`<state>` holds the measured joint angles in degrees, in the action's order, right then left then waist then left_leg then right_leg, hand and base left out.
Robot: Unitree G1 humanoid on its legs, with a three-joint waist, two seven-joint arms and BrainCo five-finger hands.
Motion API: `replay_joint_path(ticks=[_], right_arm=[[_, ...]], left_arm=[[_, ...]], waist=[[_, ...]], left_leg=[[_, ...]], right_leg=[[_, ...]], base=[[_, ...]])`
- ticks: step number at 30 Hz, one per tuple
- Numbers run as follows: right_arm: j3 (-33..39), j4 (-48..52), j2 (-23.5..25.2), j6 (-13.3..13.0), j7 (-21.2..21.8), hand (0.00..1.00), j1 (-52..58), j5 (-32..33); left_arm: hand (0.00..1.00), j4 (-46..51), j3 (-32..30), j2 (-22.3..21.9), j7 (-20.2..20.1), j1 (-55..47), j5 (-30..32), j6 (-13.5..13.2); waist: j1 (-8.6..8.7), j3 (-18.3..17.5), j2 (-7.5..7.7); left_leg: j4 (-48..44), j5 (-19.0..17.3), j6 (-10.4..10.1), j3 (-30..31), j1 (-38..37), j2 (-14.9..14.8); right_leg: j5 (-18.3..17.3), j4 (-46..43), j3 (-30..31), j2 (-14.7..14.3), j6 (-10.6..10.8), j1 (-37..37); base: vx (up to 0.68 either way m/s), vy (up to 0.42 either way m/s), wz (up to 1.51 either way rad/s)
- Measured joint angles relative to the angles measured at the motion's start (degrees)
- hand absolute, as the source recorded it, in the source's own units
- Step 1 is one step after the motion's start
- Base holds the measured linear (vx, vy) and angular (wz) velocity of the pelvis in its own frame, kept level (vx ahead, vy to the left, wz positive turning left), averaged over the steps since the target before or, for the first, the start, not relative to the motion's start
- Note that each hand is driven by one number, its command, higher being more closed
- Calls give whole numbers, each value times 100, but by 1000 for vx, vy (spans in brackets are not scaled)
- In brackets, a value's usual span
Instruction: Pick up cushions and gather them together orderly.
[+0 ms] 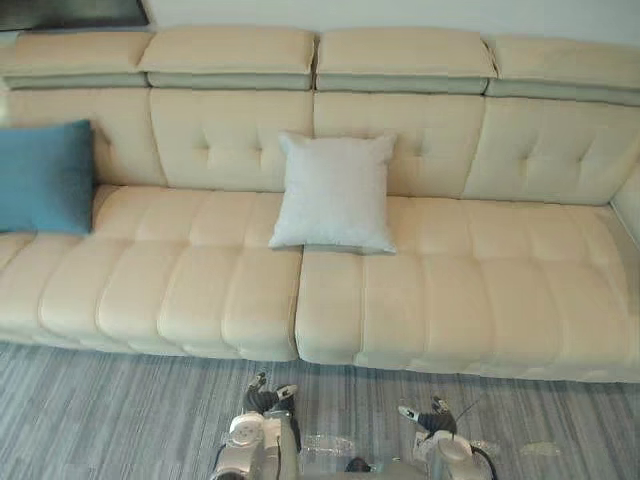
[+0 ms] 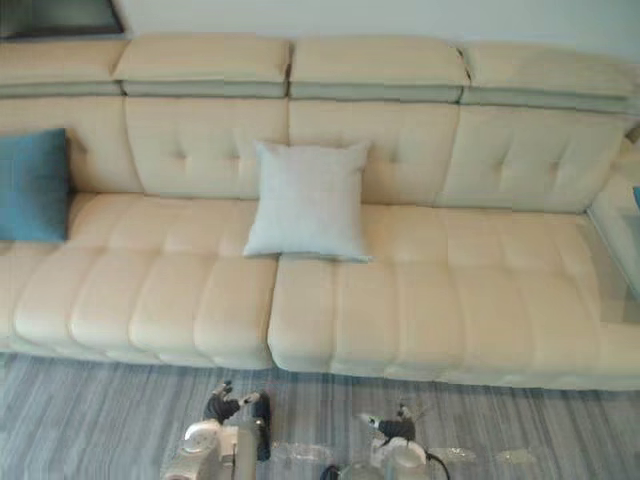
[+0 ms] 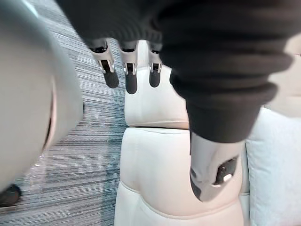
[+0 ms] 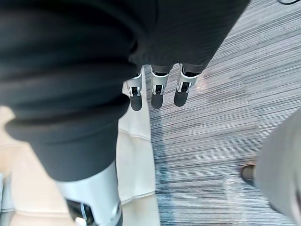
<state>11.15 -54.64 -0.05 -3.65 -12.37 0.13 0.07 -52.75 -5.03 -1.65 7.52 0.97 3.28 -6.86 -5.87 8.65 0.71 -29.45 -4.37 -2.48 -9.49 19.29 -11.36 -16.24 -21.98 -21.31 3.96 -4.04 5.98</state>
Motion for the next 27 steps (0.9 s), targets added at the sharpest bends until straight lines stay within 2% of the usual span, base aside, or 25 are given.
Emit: replay_joint_path(ticks=[1, 2, 3, 4, 5, 6, 7, 8, 10, 11, 14, 19, 21, 23, 24, 25, 26, 27], right_arm=[[6, 0, -7, 1, 1, 0, 8, 0], [10, 0, -7, 0, 2, 0, 16, 0], [71, -11, 7, -8, 11, 0, 72, 2], [129, -26, 0, -12, 14, 0, 98, 3], [224, -74, 12, -13, 25, 0, 108, 3], [227, -137, 57, -9, 26, 0, 93, 4], [230, -272, 110, 10, 84, 0, 98, 2], [231, -270, 96, 11, 97, 0, 101, 3], [264, -311, -17, 10, 111, 0, 180, 3], [317, -323, -26, 10, 111, 0, 198, 3], [461, -454, -89, 5, 116, 0, 190, 5], [476, -538, -103, 13, 124, 0, 91, 5], [494, -535, -109, 13, 123, 0, -27, 4], [491, -530, -130, 13, 121, 0, -175, 4], [420, -530, -162, 16, 121, 0, -329, 2], [423, -539, -180, 21, 119, 0, -337, -2], [423, -545, -190, 23, 118, 0, -336, -5], [421, -600, -240, 30, 118, 0, -340, -9]], left_arm=[[0, -2, -5, -1, 1, -11, 0, 4], [0, -3, -8, 0, 2, -27, 0, 4], [0, -18, -11, 2, 2, -109, -3, 12], [0, -31, -12, 2, 2, -141, -4, 12], [0, -84, -12, 14, 7, -197, -12, 10], [0, -107, -12, 31, 5, -188, -11, 12], [0, -315, -5, 196, 9, -208, -12, 49], [0, -362, -6, 235, 9, -225, -13, 59], [0, -544, 9, 300, 4, -255, -8, 104], [0, -560, 20, 311, 4, -262, -7, 104], [0, -665, 54, 383, 1, -316, -3, 109], [0, -761, 49, 442, -2, -317, -1, 107], [0, -752, 45, 443, -3, -284, -2, 103], [0, -747, 45, 463, -8, -232, -2, 102], [0, -749, 46, 492, -6, -203, 2, 105], [0, -748, 49, 496, -6, -193, 4, 104], [0, -745, 51, 495, -5, -184, 5, 104], [0, -739, 53, 512, -5, -182, 4, 103]], waist=[[7, 12, -12], [12, 12, -5], [46, -48, -90], [57, -77, -100], [63, -146, -161], [64, -150, -97], [186, -267, -32], [241, -296, -14], [317, -377, -101], [315, -417, -83], [317, -415, -162], [310, -404, -173], [301, -324, -160], [304, -227, -169], [311, -102, -188], [346, -57, -263], [355, -51, -279], [349, -66, -246]], left_leg=[[-356, -360, -89, 171, -173, -70], [-406, -446, -110, 214, -221, -81], [-420, -895, -261, 499, -598, -70], [-232, -1017, -339, 566, -747, -11], [496, -1287, -540, 698, -1061, 74], [548, -1247, -479, 636, -1082, 121], [1052, -1002, -359, 507, -1226, 325], [1152, -959, -345, 492, -1307, 374], [1266, -861, -247, 444, -1357, 504], [1290, -846, -226, 422, -1354, 533], [1349, -784, -134, 395, -1456, 694], [1446, -788, -127, 345, -1522, 729], [1410, -865, -107, 168, -1515, 672], [1138, -1110, -103, -119, -1396, 560], [889, -1277, -78, -354, -1300, 408], [914, -1254, -80, -626, -1291, 248], [921, -1244, -86, -718, -1306, 186], [918, -1243, -91, -1022, -1394, 65]], right_leg=[[74, 19, 35, 22, 48, 47], [86, 21, 46, 25, 59, 64], [137, 14, 146, 29, 136, 143], [146, 10, 179, 28, 223, 198], [226, 2, 304, -6, 333, 288], [250, 5, 362, 38, 351, 319], [595, 412, 585, 118, 504, 269], [707, 600, 622, 117, 533, 186], [1086, 1146, 674, 134, 597, -22], [1148, 1237, 692, 145, 602, -22], [1444, 1674, 823, 167, 680, -246], [1616, 1902, 1078, 129, 679, -192], [1627, 1777, 1333, 69, 665, 16], [1614, 1550, 1592, -38, 650, 328], [1496, 1506, 1488, -62, 465, 474], [1394, 1363, 711, 125, 211, 513], [1362, 1315, 441, 201, 152, 526], [1246, 1183, -597, 535, -16, 546]], base=[[-212, 121, 5], [-180, 228, -5], [-132, 211, -9], [-166, 310, -25], [-77, 167, -23], [-82, 199, -31], [-45, 165, -18], [-45, 210, -19], [-16, 150, -9], [11, 152, -12], [53, 121, -15], [17, 33, -29], [-42, -6, -76], [-80, 3, -101], [-77, 13, -107], [-31, -13, -102], [39, -47, -100], [143, -86, -117]])
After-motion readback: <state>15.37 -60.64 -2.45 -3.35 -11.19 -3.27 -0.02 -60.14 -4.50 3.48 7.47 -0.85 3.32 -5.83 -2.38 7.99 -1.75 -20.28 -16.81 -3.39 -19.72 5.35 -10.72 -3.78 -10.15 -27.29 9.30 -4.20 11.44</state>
